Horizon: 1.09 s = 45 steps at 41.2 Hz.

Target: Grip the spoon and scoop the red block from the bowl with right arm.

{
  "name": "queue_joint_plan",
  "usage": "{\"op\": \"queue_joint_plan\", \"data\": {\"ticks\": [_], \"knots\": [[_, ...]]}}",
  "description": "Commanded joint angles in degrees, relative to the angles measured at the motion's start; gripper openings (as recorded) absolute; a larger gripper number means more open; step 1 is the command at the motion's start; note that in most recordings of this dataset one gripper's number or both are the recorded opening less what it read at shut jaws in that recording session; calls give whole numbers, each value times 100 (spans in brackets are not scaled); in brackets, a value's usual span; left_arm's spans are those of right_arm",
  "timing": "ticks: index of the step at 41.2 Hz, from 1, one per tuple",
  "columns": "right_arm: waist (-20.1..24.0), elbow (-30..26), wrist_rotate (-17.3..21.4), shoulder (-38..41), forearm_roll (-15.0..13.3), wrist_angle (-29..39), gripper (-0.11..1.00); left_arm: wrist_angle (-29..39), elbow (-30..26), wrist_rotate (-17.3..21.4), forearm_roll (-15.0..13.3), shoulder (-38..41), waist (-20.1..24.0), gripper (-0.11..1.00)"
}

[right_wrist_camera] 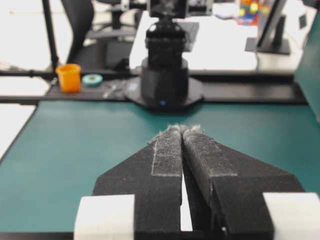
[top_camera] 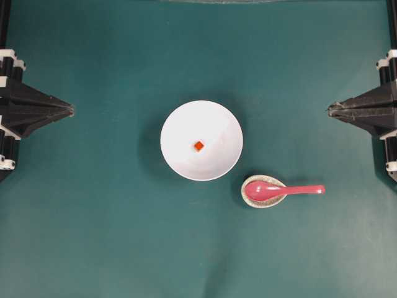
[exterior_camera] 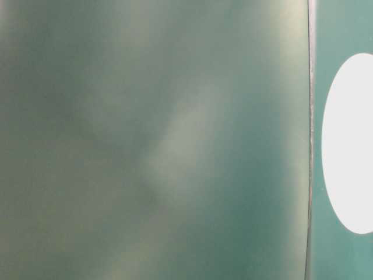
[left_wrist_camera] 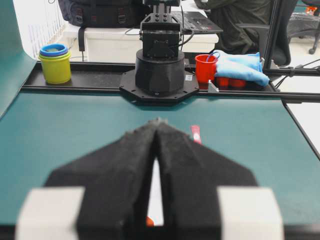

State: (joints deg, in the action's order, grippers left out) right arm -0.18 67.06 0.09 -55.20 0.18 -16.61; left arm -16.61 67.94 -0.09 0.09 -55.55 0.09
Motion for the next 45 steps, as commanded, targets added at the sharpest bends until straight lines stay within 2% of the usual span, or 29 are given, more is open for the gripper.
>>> {"op": "queue_joint_plan", "data": {"ticks": [1,11,22,25,32,35,38,45], "knots": [[53,-123,44,18,0,-44,0,70,-264,-18,18,79,-53,0],[53,-281,44,26,0,26,0,782,-422,-26,9,44,-53,0],[53,-290,44,18,0,475,2,1362,-413,-18,18,70,-53,0],[53,-299,44,9,0,492,9,1371,-413,-18,9,97,-53,0],[53,-308,44,0,44,501,38,1397,-413,-9,9,97,-53,0],[53,-299,44,9,105,519,45,1397,-413,-9,9,105,-53,0],[53,-281,44,26,132,519,48,1397,-413,0,18,105,-53,0],[70,-220,53,185,132,448,48,1424,-413,0,18,97,-35,0]]}}
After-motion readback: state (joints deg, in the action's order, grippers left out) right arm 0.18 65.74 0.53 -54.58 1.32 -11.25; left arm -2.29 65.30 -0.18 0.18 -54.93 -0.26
